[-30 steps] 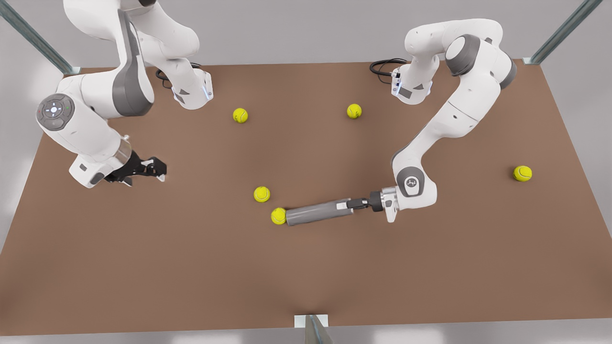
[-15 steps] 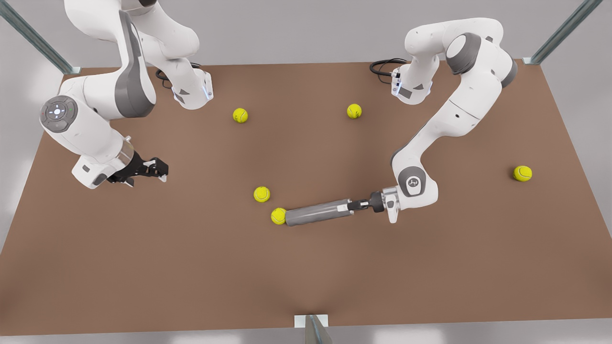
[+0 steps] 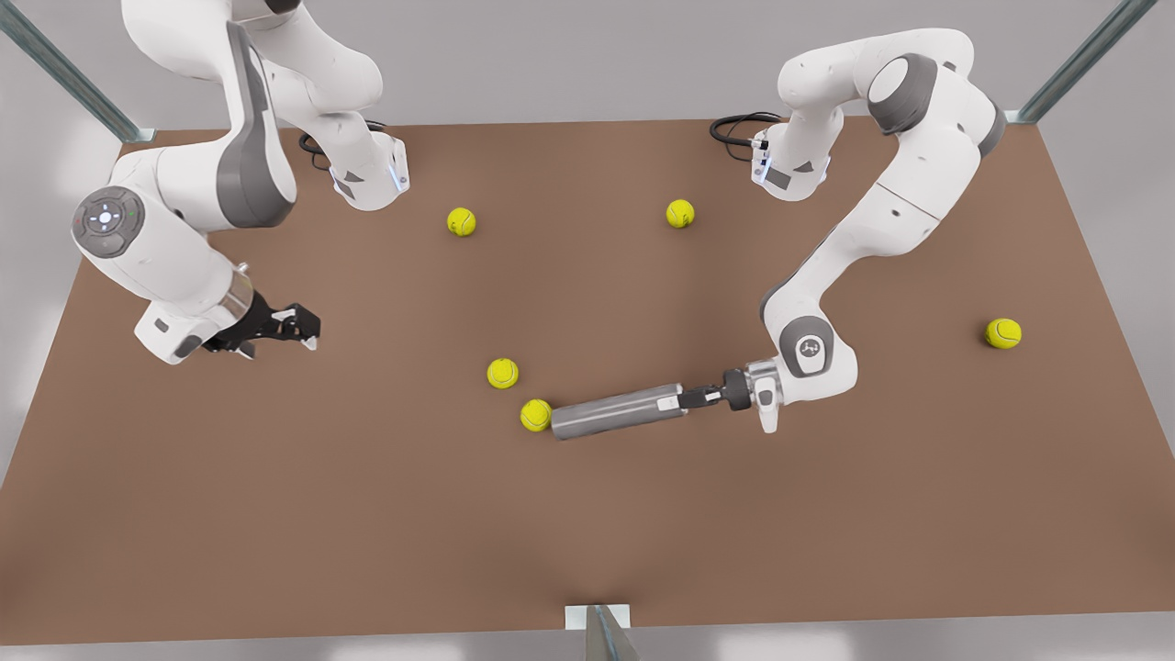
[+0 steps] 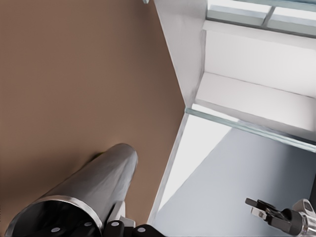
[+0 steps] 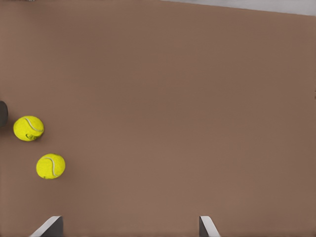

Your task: Put the tennis tube upright

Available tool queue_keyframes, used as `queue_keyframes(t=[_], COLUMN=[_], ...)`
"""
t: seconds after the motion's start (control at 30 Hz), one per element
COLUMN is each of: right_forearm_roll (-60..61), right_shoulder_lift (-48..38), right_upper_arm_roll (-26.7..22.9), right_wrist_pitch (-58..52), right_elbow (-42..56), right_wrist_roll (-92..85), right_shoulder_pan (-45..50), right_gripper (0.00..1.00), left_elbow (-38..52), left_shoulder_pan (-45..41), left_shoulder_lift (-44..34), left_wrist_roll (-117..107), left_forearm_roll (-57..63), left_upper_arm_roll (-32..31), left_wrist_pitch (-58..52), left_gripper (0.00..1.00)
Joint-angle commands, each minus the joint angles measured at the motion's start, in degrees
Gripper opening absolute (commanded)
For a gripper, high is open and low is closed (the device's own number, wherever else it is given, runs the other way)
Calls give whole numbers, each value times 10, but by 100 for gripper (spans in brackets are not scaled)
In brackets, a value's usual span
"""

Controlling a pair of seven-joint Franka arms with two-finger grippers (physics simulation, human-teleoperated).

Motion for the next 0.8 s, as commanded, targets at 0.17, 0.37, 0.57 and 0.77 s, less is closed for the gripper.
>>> queue_keyframes(t=[0.17,0.37,0.57,0.77], right_forearm_roll=[0,0,1,1], right_shoulder_lift=[-1,0,3,3], right_upper_arm_roll=[0,0,1,3], right_wrist_pitch=[-1,1,4,4], right_elbow=[-1,-5,-4,-4], right_wrist_roll=[1,0,1,1], right_shoulder_pan=[4,3,4,4], right_gripper=[100,100,100,100], left_elbow=[17,35,35,32], left_shoulder_pan=[13,12,12,19], left_shoulder_lift=[-1,-27,-55,-97], left_wrist_roll=[-58,-161,-205,-291], left_forearm_roll=[51,142,152,213], left_upper_arm_roll=[-1,0,1,1], left_wrist_pitch=[-30,-38,-39,-62], left_gripper=[21,21,21,21])
